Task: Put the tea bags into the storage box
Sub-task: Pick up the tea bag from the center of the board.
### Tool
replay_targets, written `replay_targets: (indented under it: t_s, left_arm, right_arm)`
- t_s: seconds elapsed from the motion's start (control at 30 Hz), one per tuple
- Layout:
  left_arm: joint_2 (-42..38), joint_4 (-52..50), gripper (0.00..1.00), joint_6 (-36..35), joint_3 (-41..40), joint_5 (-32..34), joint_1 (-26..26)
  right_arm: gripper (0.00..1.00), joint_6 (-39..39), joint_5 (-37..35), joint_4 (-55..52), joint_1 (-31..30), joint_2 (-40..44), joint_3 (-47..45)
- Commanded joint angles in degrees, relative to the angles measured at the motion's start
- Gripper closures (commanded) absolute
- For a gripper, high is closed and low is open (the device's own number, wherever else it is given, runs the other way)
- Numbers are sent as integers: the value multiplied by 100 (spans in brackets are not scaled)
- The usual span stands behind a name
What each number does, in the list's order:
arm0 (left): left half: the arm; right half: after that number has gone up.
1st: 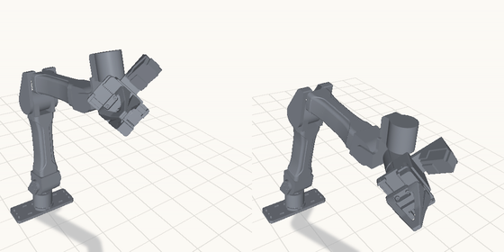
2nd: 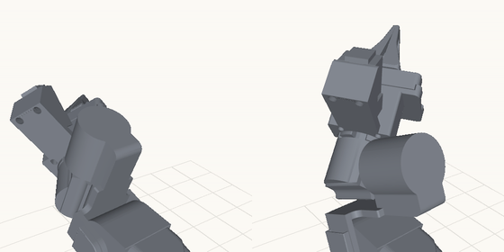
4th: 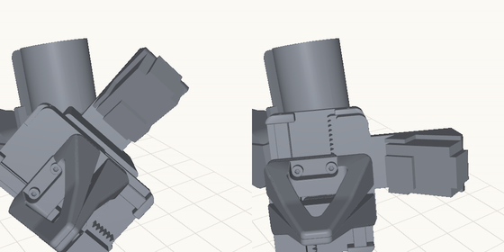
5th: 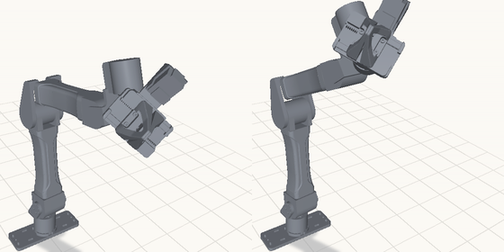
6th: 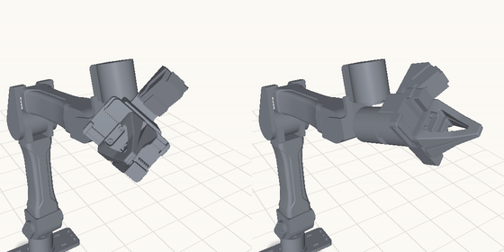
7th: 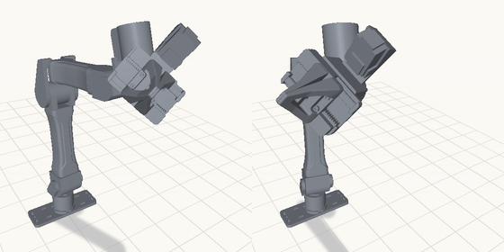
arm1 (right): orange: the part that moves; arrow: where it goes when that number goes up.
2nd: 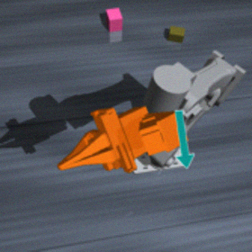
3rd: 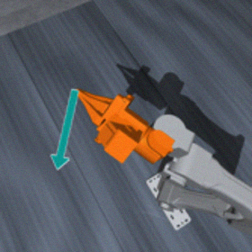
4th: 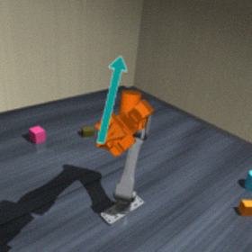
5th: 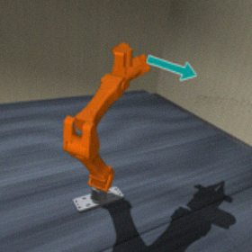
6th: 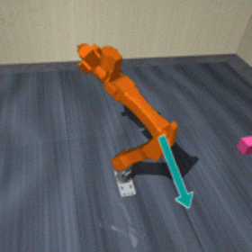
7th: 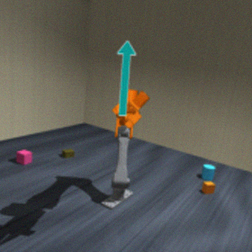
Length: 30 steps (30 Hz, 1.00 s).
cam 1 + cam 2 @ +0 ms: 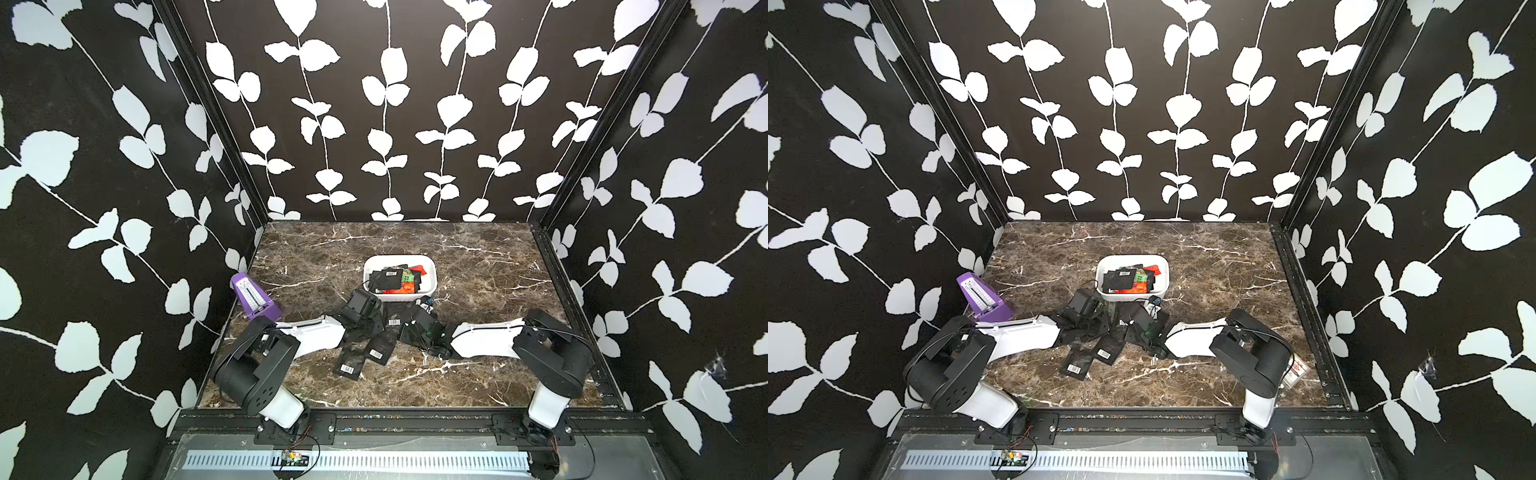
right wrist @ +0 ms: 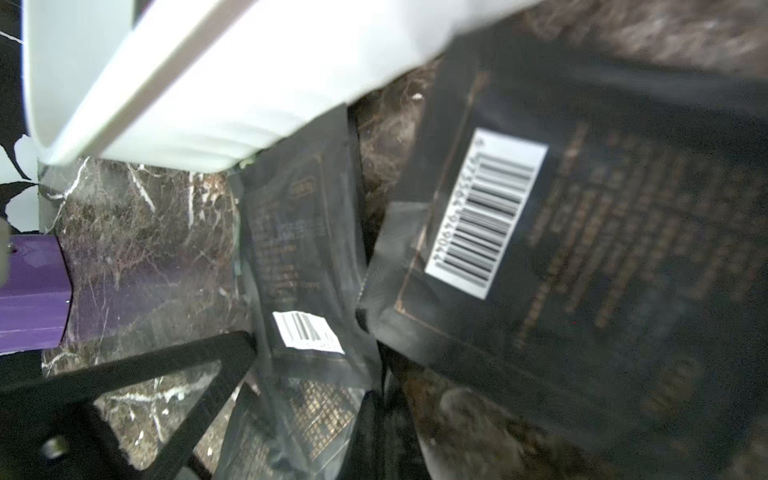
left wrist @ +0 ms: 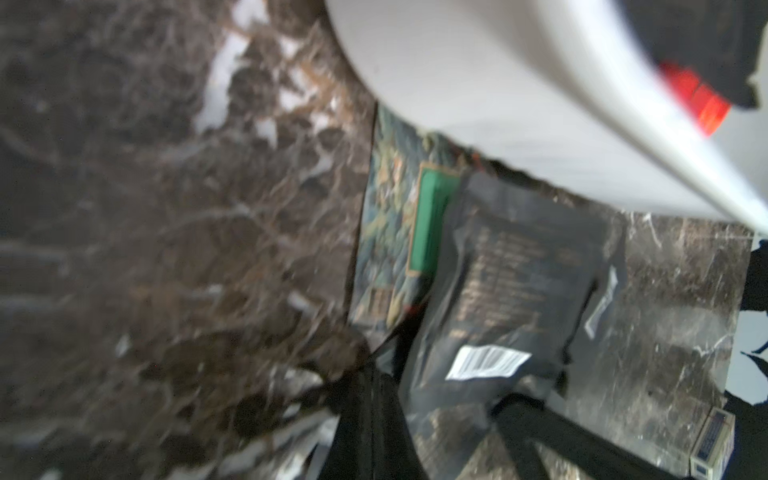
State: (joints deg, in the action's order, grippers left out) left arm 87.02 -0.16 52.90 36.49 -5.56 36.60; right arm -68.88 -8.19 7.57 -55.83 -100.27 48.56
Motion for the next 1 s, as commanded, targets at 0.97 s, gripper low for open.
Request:
replay_targets:
  t_s: [0.97]
  left_arm:
    - [-2061, -956, 86, 73, -108, -603, -4]
  right_arm:
    - [100, -72, 25, -1936, -31, 3117, -785]
